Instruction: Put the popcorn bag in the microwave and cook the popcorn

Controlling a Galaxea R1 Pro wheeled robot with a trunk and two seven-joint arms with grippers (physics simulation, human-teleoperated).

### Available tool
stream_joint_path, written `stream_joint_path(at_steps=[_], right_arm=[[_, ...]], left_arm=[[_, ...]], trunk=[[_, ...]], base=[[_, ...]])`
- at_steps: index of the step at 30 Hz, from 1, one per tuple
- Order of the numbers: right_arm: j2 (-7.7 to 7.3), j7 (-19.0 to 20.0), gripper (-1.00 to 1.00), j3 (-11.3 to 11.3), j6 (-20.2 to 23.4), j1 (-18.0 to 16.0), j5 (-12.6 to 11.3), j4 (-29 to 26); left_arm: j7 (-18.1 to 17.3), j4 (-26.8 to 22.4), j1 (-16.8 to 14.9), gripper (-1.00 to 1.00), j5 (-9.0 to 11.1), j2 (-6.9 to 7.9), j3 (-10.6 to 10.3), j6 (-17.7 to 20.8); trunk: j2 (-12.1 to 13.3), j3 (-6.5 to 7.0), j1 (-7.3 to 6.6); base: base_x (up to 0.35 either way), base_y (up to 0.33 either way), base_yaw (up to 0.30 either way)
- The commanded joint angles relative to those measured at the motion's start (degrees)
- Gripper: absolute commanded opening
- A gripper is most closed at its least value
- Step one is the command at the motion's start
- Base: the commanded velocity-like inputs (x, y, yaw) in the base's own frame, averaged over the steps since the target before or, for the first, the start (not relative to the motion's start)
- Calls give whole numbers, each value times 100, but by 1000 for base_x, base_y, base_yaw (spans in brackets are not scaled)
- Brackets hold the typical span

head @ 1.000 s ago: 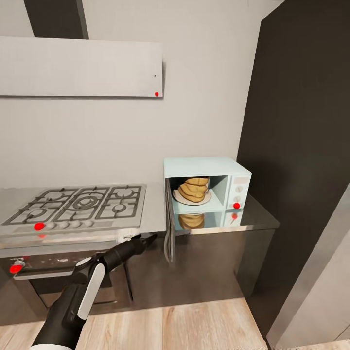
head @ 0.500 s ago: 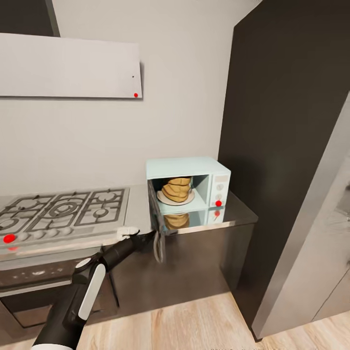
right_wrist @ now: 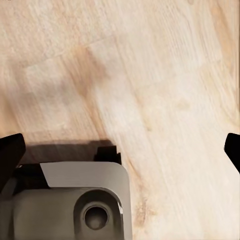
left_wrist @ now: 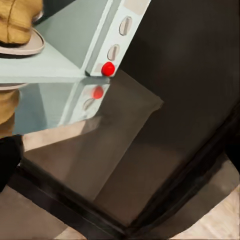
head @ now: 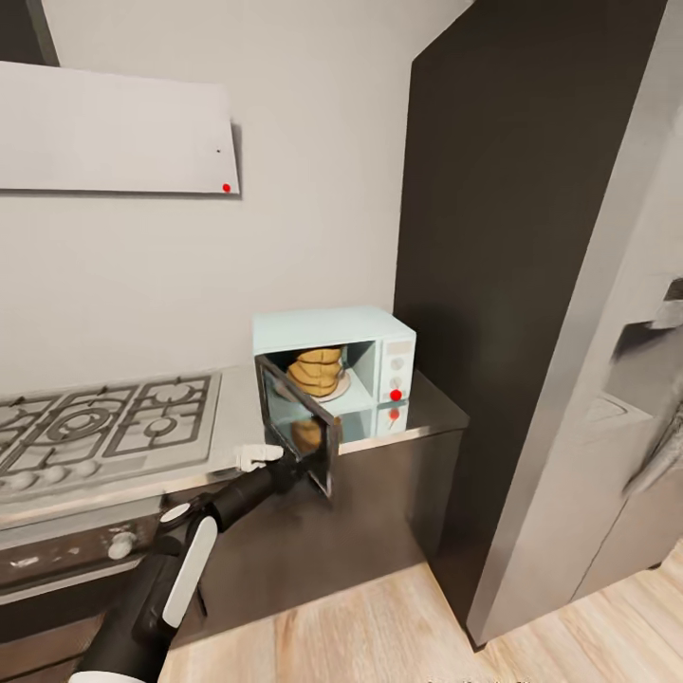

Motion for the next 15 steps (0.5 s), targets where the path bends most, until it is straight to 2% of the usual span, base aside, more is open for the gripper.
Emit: stream_joint_path(at_steps=[1, 10, 15], right_arm=[[-1, 24, 100, -35, -34, -9, 3, 18], [7, 24, 100, -35, -34, -9, 3, 16], [-3, 24, 100, -35, -34, -9, 3, 19]], left_arm=[[-4, -4, -3, 100, 58, -23, -10, 58], [8, 10, -7, 100, 35, -51, -14, 40], [347, 13, -4, 100, 51, -51, -13, 33]], trunk=[[-5, -4, 1], [-5, 30, 1], [-5, 51, 1]], base=[[0, 0, -206], [0, 0, -216], [0, 0, -218]])
